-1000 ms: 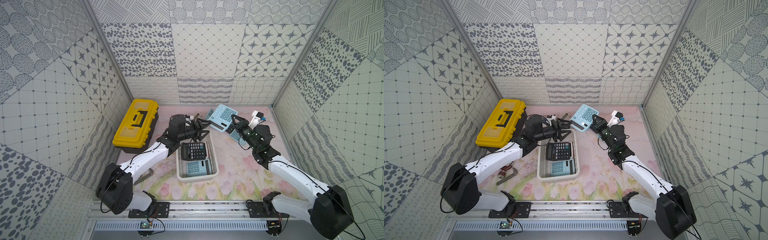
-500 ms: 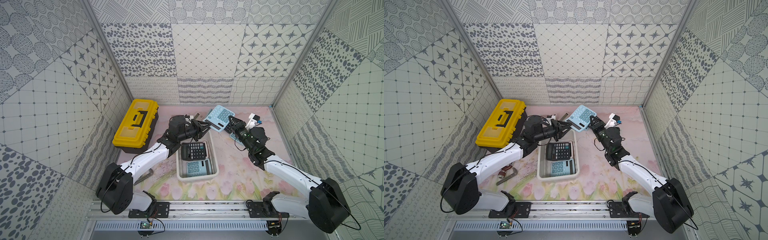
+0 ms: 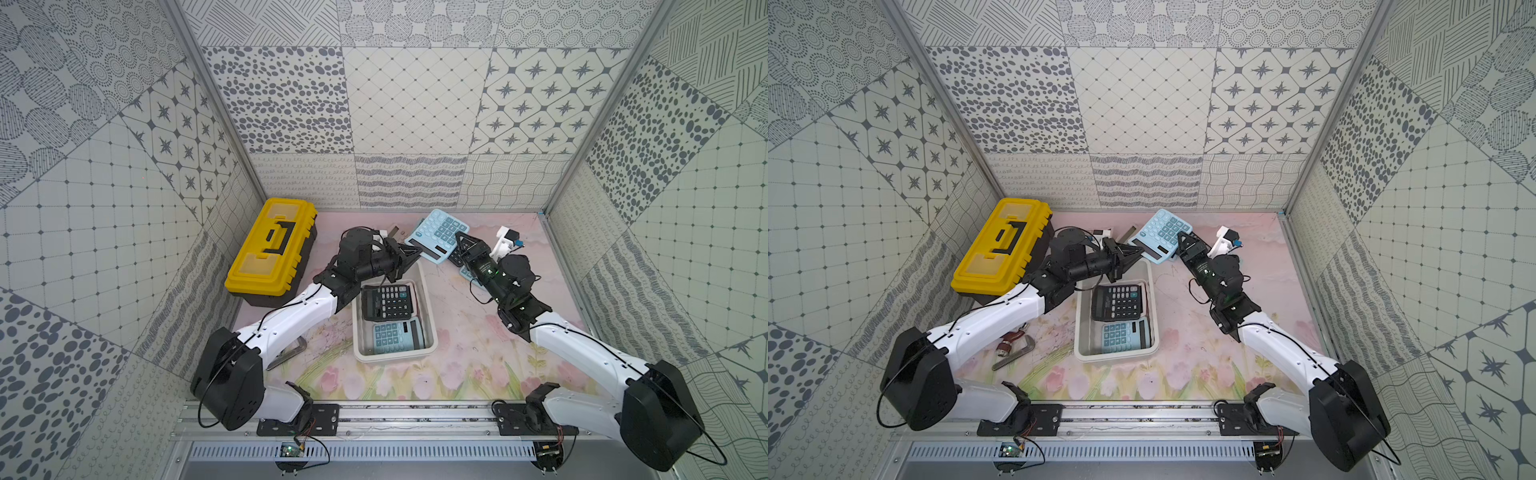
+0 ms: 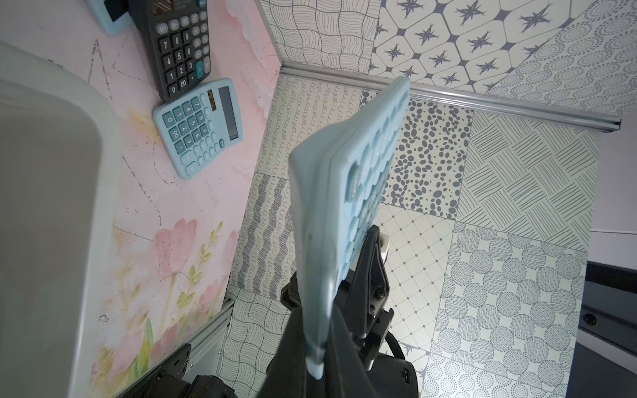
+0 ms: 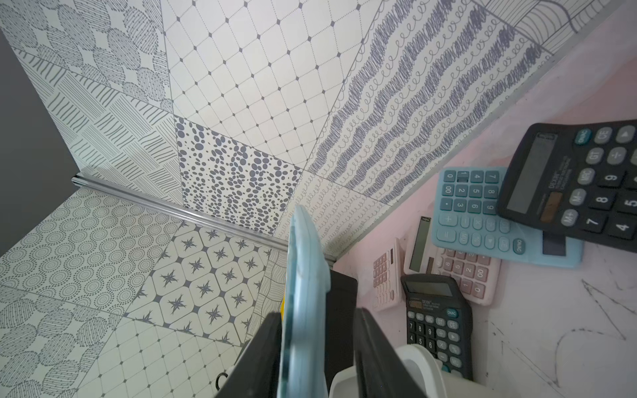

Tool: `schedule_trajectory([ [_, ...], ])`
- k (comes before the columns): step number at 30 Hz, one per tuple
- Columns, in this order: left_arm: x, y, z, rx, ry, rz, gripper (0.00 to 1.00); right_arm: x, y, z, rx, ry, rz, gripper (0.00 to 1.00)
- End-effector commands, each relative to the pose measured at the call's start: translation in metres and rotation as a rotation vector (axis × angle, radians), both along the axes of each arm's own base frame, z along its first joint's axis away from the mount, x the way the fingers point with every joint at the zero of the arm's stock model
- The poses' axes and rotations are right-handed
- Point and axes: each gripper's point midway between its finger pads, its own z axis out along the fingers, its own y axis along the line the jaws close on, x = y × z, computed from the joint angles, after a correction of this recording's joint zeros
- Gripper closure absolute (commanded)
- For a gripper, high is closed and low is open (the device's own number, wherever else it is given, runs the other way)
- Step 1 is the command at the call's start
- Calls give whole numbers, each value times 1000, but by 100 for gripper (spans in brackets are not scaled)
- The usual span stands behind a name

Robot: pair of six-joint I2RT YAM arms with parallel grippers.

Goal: Put the calculator in the storage box
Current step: Pick up the calculator from the center of the board.

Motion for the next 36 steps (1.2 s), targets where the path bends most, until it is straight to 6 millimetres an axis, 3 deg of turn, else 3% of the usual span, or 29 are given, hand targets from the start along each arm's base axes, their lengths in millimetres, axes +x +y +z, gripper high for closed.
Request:
schedule_trajectory([
  [1,-4,7,24,80,-131,-79,95,-8,-2,21,-124,-39,43,44],
  [8,-10,24,26,180,-169,-212,97,-8,-7,1,-263,50,247,18],
  [10,-11,31,27,203,-187,-257,97,-11,-8,-2,-308,57,308,4],
  [14,-20,42,23,233,-192,-364,98,-19,0,1,-355,48,468,3],
  [21,-47,49,11,255,-180,-522,98,-25,19,-6,-261,70,749,3],
  [24,-57,50,11,243,-186,-556,98,-28,25,-9,-244,74,824,9],
  [31,-69,52,4,238,-161,-614,98,-38,32,-10,-199,88,934,45],
  [36,-74,51,0,217,-153,-640,98,-43,35,-15,-179,114,968,50],
])
